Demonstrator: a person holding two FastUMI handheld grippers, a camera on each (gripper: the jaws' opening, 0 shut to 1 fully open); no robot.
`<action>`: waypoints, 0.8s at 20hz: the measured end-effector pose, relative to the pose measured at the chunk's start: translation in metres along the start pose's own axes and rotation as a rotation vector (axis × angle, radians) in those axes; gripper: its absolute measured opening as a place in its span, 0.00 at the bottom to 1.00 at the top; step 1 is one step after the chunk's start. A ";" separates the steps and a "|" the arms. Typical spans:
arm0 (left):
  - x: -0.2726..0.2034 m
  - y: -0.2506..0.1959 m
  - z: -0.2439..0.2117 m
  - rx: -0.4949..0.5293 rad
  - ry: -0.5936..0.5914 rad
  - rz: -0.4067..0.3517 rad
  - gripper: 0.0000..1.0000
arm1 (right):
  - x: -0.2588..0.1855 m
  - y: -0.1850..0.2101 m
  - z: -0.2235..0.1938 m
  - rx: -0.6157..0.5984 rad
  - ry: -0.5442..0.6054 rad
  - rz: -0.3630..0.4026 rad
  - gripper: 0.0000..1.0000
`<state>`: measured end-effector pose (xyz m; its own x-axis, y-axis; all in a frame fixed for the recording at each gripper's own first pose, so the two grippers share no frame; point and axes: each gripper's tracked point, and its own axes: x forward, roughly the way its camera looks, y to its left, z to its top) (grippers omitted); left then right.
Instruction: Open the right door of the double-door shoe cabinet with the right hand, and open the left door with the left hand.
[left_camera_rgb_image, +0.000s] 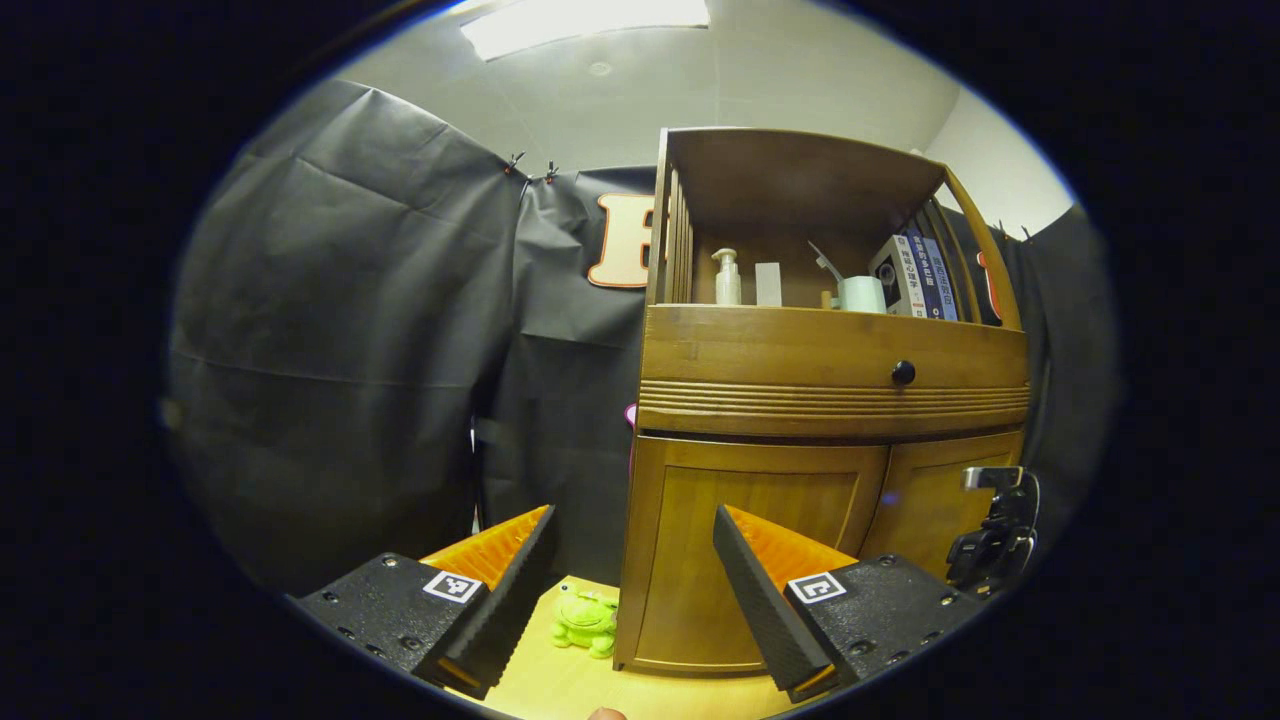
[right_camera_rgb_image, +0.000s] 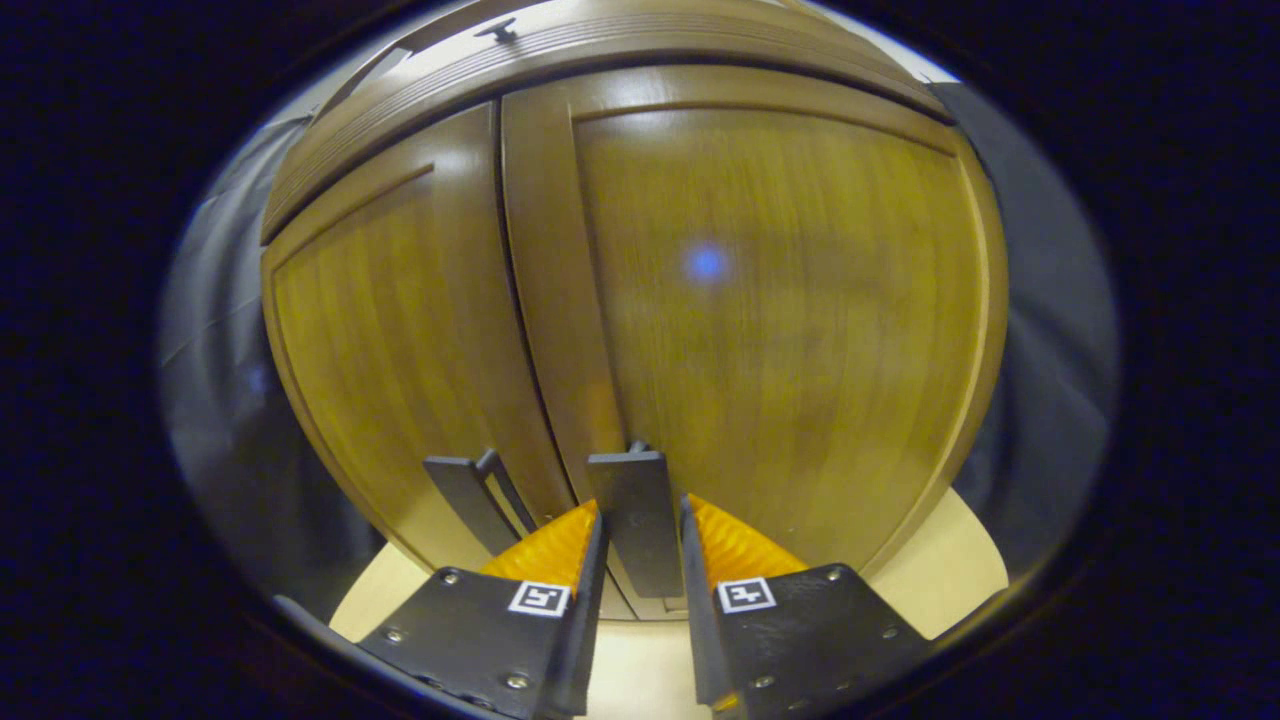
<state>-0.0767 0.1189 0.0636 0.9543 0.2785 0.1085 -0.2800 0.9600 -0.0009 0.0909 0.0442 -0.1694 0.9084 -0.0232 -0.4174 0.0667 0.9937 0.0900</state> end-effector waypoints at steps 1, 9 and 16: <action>0.001 -0.001 -0.001 -0.004 0.004 -0.003 0.92 | -0.009 -0.001 0.007 -0.019 -0.031 -0.012 0.32; 0.001 -0.005 -0.004 -0.025 0.015 -0.025 0.97 | -0.004 -0.002 0.001 -0.073 -0.042 -0.048 0.29; -0.011 0.001 0.001 -0.028 0.011 -0.027 0.95 | -0.003 -0.004 0.003 -0.063 -0.060 -0.053 0.29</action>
<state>-0.0880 0.1168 0.0638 0.9626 0.2527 0.0976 -0.2514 0.9675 -0.0258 0.0893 0.0400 -0.1655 0.9276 -0.0802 -0.3649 0.0908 0.9958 0.0117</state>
